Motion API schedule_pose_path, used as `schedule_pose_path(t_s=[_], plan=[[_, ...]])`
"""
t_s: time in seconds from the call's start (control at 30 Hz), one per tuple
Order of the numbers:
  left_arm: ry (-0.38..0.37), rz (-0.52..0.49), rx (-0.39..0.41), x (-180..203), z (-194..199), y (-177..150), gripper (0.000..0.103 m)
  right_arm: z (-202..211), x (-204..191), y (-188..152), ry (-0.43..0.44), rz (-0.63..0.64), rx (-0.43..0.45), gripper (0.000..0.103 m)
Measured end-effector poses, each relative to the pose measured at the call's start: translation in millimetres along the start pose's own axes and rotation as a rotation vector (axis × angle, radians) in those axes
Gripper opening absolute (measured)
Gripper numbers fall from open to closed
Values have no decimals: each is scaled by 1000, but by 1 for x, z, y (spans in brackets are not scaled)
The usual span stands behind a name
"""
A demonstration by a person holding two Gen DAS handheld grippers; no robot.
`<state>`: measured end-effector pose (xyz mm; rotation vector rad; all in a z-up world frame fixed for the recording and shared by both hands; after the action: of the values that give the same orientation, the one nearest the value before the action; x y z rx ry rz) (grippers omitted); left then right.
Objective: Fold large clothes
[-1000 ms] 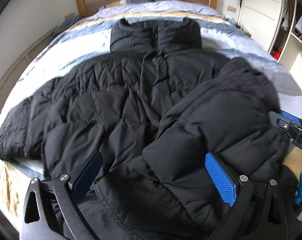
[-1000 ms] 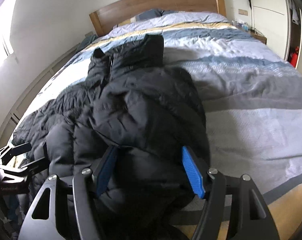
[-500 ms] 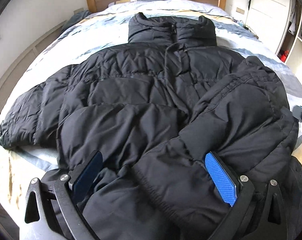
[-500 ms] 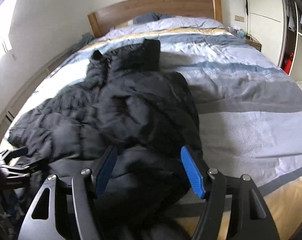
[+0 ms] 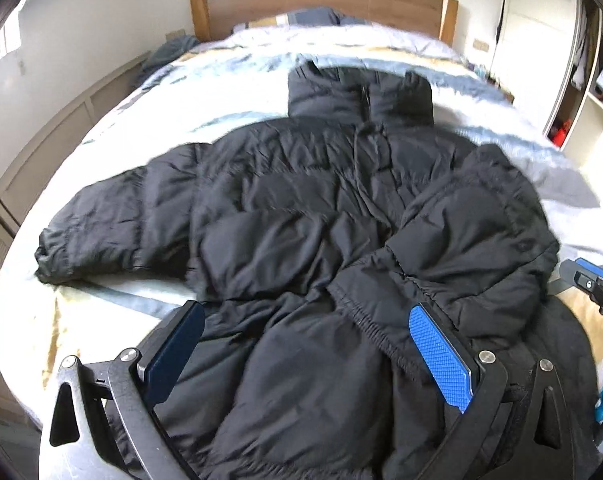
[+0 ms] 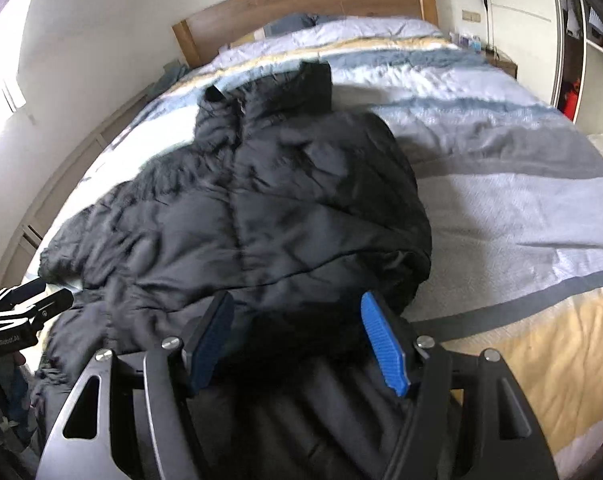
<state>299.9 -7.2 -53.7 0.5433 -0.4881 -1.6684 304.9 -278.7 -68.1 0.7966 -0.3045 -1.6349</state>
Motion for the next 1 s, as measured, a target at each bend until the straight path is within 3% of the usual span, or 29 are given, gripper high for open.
schedule_pose_path(t_s=[0.27,0.5,0.73,1.0], plan=[[14,14,102,-27,67,4,101,56,-46,-9,51,36,73,65],[40,15,132,-73,101,1,101,86,-74,-8,71,48,121,65],[63,89,117,-147,105,-19,101,84,-95,-7,81,29,124,65],[107,193,48,-238,73,-47,101,56,-126,-6,75,47,95,65]])
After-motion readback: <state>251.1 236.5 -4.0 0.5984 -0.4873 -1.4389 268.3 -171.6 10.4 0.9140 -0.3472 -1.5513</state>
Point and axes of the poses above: each gripper's, at about its wrist camera, not at the fingertips, and z roughly against the way its jaws point, x to its right, y to its top, the point moved 7 cm from there along -z, roughly the way its jaws point, and after that the axes turned 7 degrees about -z, right-handed, at the moved point
